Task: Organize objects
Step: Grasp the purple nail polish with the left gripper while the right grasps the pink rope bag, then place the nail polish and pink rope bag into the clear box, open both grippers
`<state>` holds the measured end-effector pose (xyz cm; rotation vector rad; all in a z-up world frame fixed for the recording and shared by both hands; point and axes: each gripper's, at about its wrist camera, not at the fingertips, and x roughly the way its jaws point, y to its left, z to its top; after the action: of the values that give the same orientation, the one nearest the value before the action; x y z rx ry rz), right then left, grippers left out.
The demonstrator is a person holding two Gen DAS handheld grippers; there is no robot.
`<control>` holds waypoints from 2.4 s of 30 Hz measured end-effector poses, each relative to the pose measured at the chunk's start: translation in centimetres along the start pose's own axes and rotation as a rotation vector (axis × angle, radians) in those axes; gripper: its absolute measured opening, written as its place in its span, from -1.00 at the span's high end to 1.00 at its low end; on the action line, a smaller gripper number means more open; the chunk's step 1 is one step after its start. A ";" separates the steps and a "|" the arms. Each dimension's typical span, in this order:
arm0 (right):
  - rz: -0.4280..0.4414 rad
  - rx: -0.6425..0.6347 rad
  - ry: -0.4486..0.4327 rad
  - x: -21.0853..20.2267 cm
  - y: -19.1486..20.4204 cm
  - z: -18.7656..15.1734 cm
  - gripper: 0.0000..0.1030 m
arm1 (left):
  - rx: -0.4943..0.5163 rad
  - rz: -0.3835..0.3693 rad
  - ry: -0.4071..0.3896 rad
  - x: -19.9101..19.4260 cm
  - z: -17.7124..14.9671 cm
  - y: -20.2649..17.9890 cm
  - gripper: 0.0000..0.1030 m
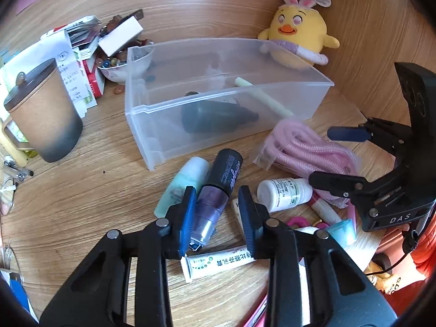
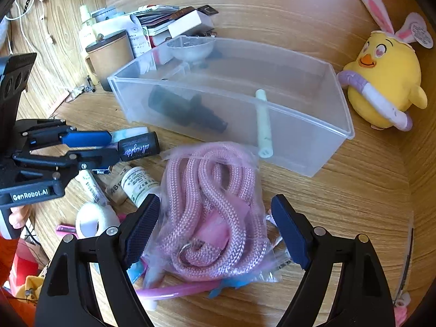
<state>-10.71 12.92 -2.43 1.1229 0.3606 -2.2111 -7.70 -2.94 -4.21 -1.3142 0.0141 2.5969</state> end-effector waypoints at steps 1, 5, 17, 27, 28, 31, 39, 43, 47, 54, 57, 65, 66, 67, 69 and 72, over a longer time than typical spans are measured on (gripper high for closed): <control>0.007 -0.004 0.005 0.2 0.0 0.0 -0.56 | 0.002 -0.003 0.005 0.1 -0.1 0.0 0.38; 0.047 0.019 0.018 0.6 -0.5 0.1 -0.54 | -0.007 0.011 0.044 1.1 -0.4 0.4 0.38; 0.077 0.037 -0.001 0.4 -1.2 -0.4 -0.04 | -0.068 -0.070 0.044 2.3 0.4 1.4 0.41; 0.062 0.046 -0.062 -1.5 -1.6 -0.4 0.08 | -0.053 -0.008 -0.048 0.4 0.1 0.7 0.51; 0.062 0.046 -0.070 -1.8 -1.6 -0.4 0.08 | -0.053 -0.006 -0.055 0.1 0.1 0.7 0.51; 0.061 0.046 -0.094 -2.8 -1.6 -0.5 0.08 | -0.058 0.003 -0.079 -0.9 0.1 0.7 0.51; 0.062 0.042 -0.183 -5.7 -1.3 0.3 0.08 | -0.095 -0.001 -0.164 -3.9 0.8 1.4 0.51; 0.054 0.047 -0.229 -6.8 -1.5 1.5 0.08 | -0.113 0.004 -0.203 -4.9 1.8 2.0 0.51; 0.040 0.066 -0.280 -7.8 -2.1 3.0 0.08 | -0.112 -0.003 -0.230 -5.4 3.0 2.7 0.51; 0.002 0.103 -0.346 -8.8 -3.2 5.5 0.08 | -0.133 0.005 -0.256 -5.8 5.4 3.8 0.51; -0.025 0.122 -0.369 -8.7 -3.8 6.7 0.08 | -0.134 0.008 -0.259 -5.8 6.2 3.8 0.51; -0.039 0.155 -0.348 -5.8 -4.6 9.3 0.08 | -0.128 0.016 -0.249 -4.4 7.9 4.0 0.51; -0.036 0.160 -0.339 -5.2 -4.7 9.5 0.08 | -0.125 0.028 -0.241 -4.0 8.2 4.0 0.51; -0.034 0.166 -0.327 -4.5 -4.8 9.8 0.08 | -0.122 0.032 -0.229 -3.5 8.4 4.1 0.51; -0.032 0.170 -0.307 -3.5 -4.9 10.0 0.08 | -0.125 0.032 -0.212 -2.7 8.8 4.3 0.51; -0.025 0.177 -0.270 -1.6 -5.1 10.4 0.08 | -0.133 0.029 -0.186 -1.6 9.3 4.7 0.51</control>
<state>-19.76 12.37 4.91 0.8938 0.0652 -2.4156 -15.16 -6.83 2.12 -1.1149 -0.1752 2.7766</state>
